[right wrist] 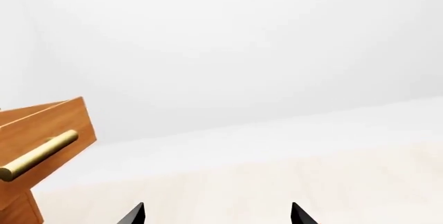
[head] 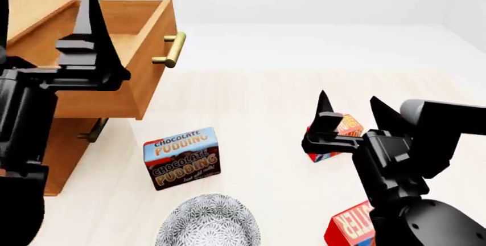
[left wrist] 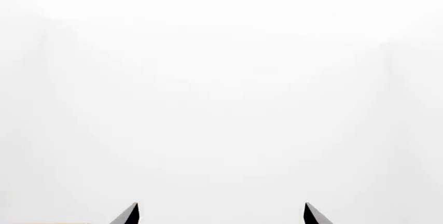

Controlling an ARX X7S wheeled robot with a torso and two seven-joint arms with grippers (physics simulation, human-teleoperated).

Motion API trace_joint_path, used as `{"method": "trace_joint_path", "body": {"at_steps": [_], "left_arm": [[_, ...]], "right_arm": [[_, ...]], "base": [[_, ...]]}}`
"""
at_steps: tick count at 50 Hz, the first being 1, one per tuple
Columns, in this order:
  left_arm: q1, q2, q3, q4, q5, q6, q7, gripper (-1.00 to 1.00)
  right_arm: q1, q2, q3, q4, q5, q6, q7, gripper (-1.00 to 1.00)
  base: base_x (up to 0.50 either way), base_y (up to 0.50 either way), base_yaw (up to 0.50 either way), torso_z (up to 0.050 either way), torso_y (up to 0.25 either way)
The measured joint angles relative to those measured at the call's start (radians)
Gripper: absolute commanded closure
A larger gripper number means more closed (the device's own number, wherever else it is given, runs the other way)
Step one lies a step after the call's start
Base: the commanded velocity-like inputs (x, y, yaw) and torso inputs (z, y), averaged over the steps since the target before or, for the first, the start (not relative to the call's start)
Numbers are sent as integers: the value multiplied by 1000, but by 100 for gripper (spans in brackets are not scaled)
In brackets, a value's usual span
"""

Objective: Put the butter at the front in the top drawer of the cabinet and close it.

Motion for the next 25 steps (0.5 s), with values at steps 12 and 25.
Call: {"method": "trace_joint_path", "body": {"at_steps": [12,25], "left_arm": [[423,-194,132,121,268,575,-107,-100],[658,-212,204,82,498,924,-97,-100]], "right_arm": [[25,4,-3,22,9,20,35,-100],[173,-8,59,86,172,173,220,-100]], "base": [[0,0,0,0,0],[0,0,0,0,0]]}}
